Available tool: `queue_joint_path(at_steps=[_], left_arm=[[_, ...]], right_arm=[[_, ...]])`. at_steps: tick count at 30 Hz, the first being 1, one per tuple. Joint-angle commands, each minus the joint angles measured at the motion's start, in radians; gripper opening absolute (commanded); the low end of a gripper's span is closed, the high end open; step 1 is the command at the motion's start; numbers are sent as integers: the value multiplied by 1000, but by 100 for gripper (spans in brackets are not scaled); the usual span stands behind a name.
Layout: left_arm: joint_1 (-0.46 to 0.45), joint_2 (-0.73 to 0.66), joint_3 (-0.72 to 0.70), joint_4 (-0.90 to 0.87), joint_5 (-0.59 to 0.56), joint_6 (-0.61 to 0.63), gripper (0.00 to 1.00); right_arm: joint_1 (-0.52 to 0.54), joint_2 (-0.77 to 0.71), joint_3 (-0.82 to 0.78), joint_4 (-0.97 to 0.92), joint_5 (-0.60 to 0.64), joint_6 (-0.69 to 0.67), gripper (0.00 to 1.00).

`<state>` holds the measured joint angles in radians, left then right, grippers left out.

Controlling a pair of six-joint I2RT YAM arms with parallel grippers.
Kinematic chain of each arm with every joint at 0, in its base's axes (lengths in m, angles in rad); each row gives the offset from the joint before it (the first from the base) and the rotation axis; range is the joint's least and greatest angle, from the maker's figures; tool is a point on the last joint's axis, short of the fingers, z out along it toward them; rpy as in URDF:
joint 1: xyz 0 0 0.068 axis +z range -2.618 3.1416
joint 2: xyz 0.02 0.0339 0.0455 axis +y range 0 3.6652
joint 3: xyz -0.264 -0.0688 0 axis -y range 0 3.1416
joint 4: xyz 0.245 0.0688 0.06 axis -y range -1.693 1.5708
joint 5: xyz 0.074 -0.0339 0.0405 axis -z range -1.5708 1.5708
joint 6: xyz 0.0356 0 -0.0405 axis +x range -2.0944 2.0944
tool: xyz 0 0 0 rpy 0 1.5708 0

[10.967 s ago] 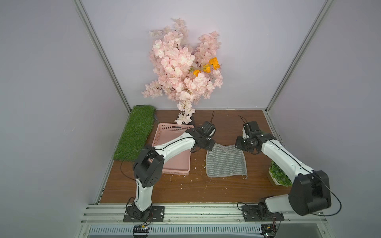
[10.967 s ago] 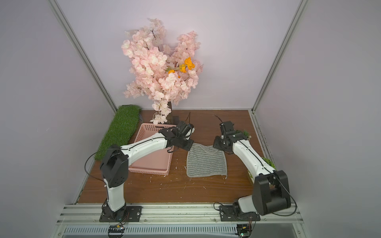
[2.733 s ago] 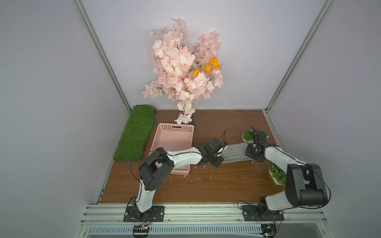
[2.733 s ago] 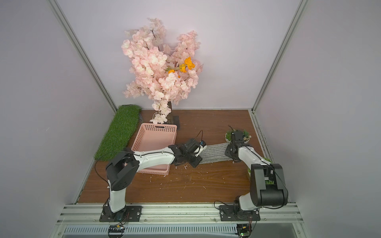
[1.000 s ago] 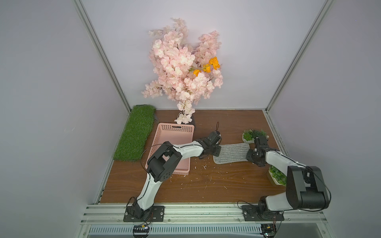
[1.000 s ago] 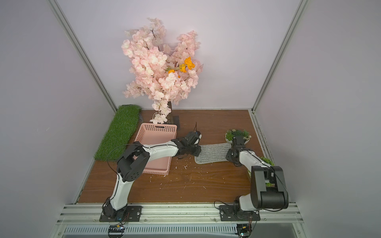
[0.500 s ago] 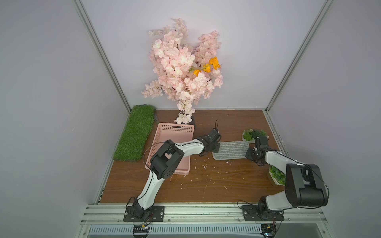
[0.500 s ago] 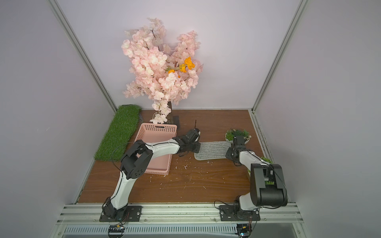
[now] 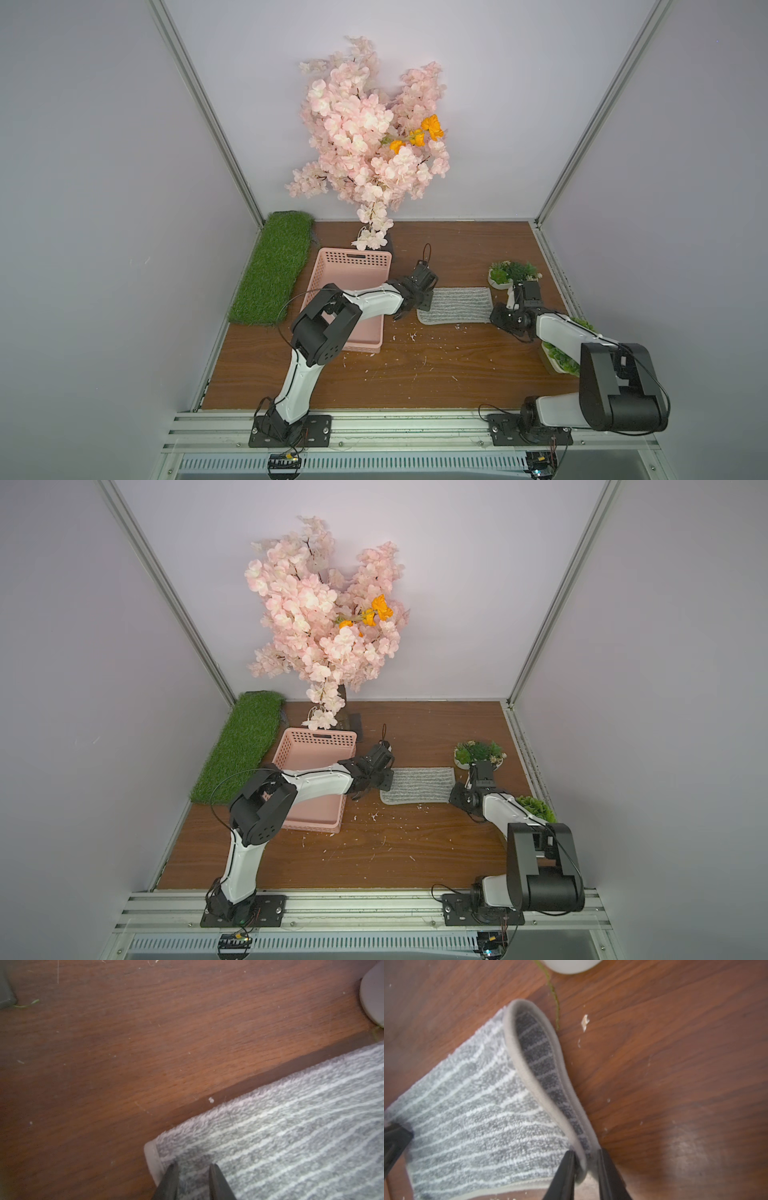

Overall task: Fold the square dishcloth
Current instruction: Fold the cleaning item at the center of the board.

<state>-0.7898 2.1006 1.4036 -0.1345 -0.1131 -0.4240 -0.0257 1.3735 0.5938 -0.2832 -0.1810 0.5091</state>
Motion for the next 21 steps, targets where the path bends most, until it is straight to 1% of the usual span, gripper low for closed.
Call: queue_joint_path(at_steps=[1,4,7,9,16,21], left_arm=[[15,-41,-1,-18,-13,8,35],[14,-73,4,-23,8,13,39],[14,-108,12,-30,29,13,42],[15,-133,22,-37,44,13,44],[9,-194,-8,-38,98,-30,45],[-8,-199,-53,-17,116,-45,44]], right_arm=[[10,-24,-17,-56,-37,-8,26],[10,-61,14,-88,-31,-21,30],[10,-79,71,-129,13,-38,34],[10,-73,115,-151,44,-48,35],[10,31,230,-143,62,-75,45],[6,128,285,-114,51,-93,46]])
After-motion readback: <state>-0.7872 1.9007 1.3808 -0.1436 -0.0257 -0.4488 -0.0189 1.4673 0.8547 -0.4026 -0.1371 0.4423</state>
